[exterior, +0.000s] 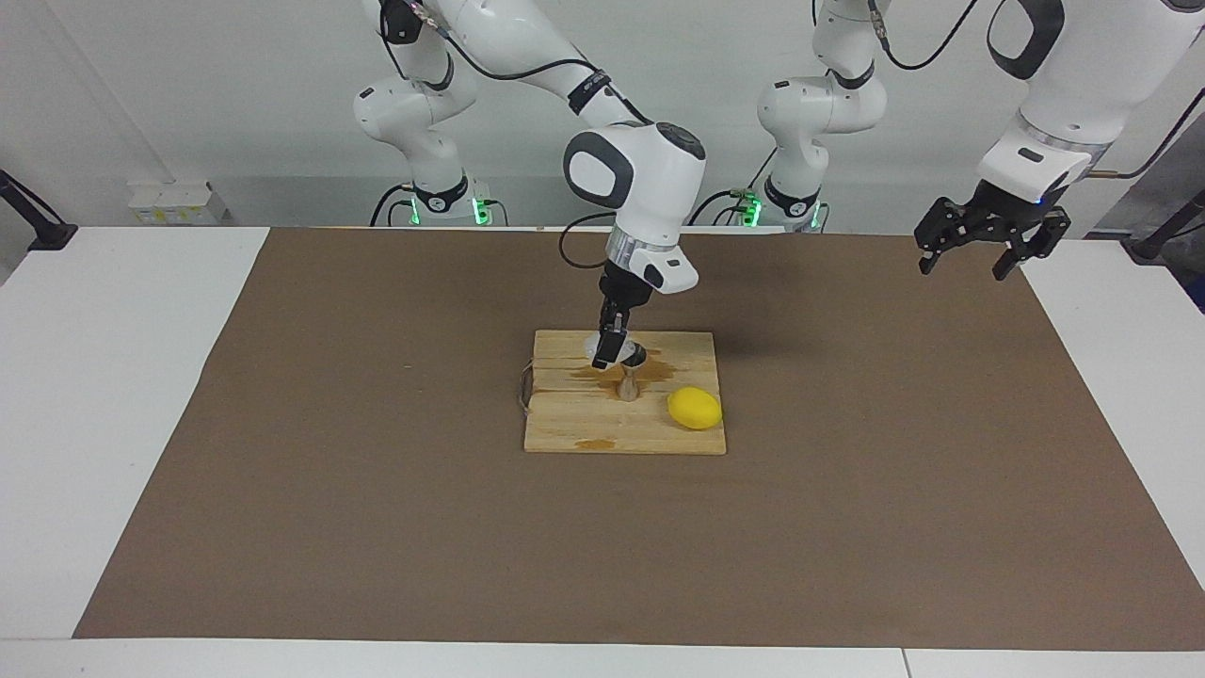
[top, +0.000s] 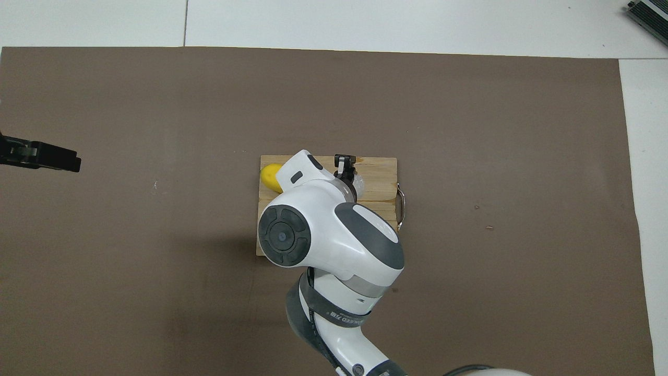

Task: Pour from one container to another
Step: 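Hold the glass cup tipped over the metal cup with the right gripper, then turn the glass cup upright and carry it off the board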

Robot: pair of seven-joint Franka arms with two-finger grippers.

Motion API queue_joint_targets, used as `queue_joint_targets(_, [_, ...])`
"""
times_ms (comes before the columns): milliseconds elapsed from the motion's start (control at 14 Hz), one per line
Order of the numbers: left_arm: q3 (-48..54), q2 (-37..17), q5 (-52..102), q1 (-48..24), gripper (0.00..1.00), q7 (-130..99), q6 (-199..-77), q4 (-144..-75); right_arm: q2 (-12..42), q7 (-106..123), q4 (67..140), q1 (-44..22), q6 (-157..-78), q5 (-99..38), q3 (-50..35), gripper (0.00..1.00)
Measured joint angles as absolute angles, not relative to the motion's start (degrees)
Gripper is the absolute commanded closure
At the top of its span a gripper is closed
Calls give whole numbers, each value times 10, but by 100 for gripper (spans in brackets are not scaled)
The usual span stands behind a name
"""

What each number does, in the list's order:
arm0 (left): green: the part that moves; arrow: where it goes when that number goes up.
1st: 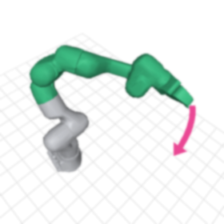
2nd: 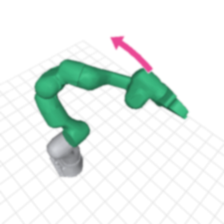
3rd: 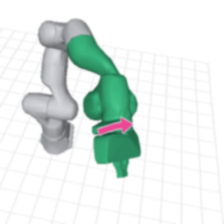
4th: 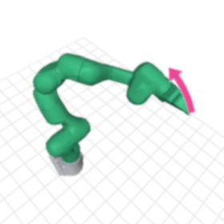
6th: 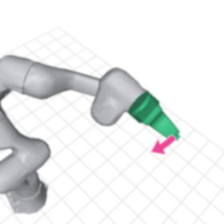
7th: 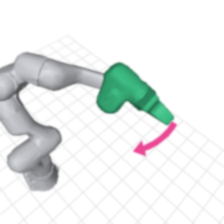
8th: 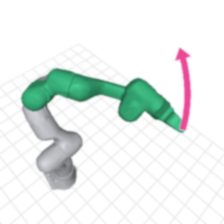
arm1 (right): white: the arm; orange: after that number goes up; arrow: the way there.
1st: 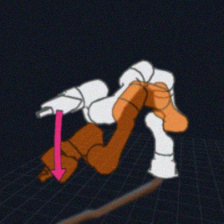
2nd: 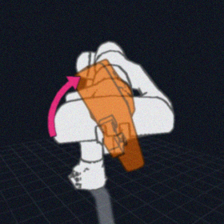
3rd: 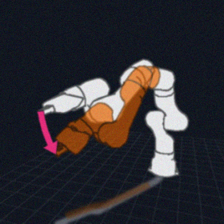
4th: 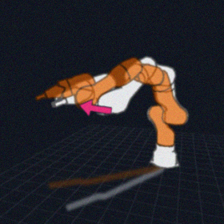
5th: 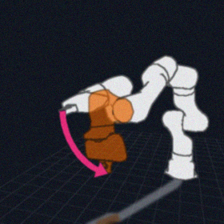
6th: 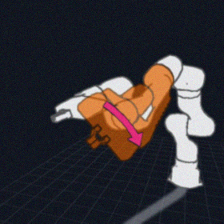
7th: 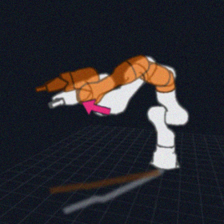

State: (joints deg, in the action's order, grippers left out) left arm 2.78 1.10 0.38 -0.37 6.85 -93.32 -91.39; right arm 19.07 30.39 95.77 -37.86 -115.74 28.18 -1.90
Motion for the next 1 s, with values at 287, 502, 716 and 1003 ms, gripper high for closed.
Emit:
queue_joint_targets(287, [28,11,4,-4,0,68,-933,-914,179,304,956,-368,-1157,262,-19,57])
queue_joint_targets(502, [28,10,4,-4,0,68,-933,-914,168,304,956,-357,-1157,240,-19,57])
queue_joint_targets(716, [28,10,4,-4,0,68,-933,-914,160,312,958,-339,-1157,214,-19,57])
queue_joint_targets(1003, [28,10,4,-4,0,68,-933,-914,145,358,966,-300,-1159,152,-19,57])
